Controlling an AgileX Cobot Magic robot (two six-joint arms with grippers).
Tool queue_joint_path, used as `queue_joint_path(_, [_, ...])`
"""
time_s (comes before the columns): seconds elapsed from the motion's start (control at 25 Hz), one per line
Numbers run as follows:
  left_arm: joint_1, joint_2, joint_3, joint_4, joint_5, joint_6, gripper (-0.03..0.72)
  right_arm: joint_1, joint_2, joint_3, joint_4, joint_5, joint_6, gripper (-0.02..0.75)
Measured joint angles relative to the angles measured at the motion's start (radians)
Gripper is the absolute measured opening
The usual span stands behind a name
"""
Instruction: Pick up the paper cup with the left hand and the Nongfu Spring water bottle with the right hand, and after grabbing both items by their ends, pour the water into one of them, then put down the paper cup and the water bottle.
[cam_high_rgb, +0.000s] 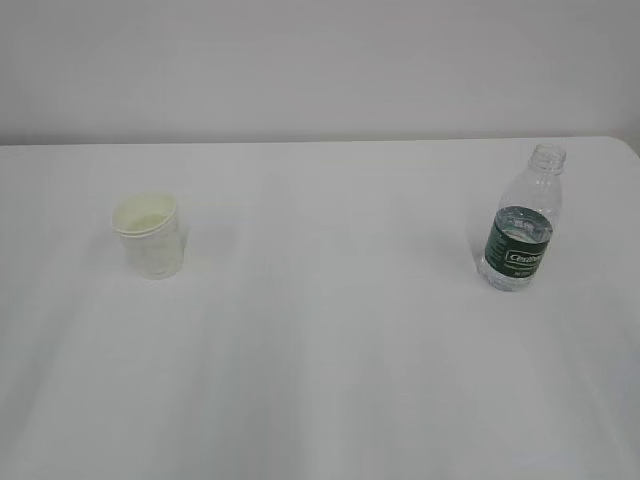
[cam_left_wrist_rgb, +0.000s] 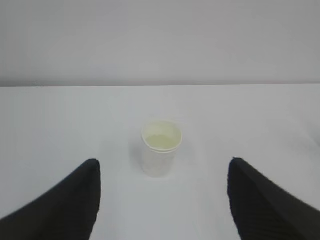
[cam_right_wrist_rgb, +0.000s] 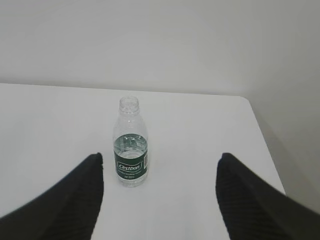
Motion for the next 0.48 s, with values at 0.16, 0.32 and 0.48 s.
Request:
queue_joint_path(0.16, [0.000, -0.056, -0.039, 0.004, 0.121, 0.000, 0.557, 0.000, -0.020, -0.054, 0.000, 0.108, 0.000, 0.537])
queue_joint_path(0.32, [0.000, -0.089, -0.079, 0.008, 0.245, 0.002, 0.556, 0.000, -0.029, -0.097, 0.000, 0.218, 0.000, 0.537])
queue_joint_path(0.48, [0.000, -0.130, -0.084, 0.008, 0.343, 0.003, 0.552, 0.000, -0.046, -0.121, 0.000, 0.314, 0.000, 0.537])
